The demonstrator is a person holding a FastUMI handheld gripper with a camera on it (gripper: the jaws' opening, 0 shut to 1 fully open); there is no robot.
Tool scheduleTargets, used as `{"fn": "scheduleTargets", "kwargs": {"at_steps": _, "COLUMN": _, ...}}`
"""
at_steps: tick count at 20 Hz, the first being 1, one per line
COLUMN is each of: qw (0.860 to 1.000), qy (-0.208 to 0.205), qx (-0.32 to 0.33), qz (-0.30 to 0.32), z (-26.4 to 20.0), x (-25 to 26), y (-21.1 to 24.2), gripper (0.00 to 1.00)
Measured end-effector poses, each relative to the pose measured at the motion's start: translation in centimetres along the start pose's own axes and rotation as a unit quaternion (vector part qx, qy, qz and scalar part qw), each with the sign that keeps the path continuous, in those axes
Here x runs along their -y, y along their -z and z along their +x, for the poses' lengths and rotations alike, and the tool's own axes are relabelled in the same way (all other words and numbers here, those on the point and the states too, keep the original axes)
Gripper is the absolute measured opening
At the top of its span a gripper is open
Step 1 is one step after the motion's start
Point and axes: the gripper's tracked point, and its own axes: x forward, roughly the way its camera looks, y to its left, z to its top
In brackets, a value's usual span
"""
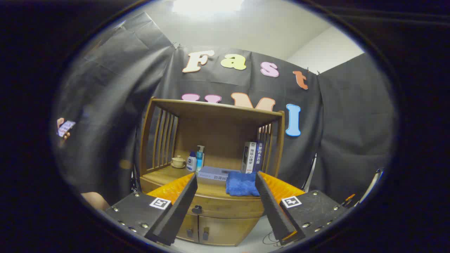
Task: Pull open the drawer, take out the items inside it, and place them on the countertop above the cabinet.
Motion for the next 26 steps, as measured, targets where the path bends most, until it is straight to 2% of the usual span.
{"fn": "scheduleTargets", "kwargs": {"at_steps": 7, "qw": 0.999, "qy": 0.026, "qx": -0.003, "qz": 0.019, "z": 0.1, "x": 1.4, "y": 0.3, "gripper": 0.99}}
{"fn": "scheduleTargets", "kwargs": {"at_steps": 19, "qw": 0.999, "qy": 0.041, "qx": -0.018, "qz": 0.001, "z": -2.0, "x": 2.5, "y": 0.9, "gripper": 0.99}}
{"fn": "scheduleTargets", "kwargs": {"at_steps": 26, "qw": 0.999, "qy": 0.041, "qx": -0.018, "qz": 0.007, "z": 0.9, "x": 1.4, "y": 3.0, "gripper": 0.99}}
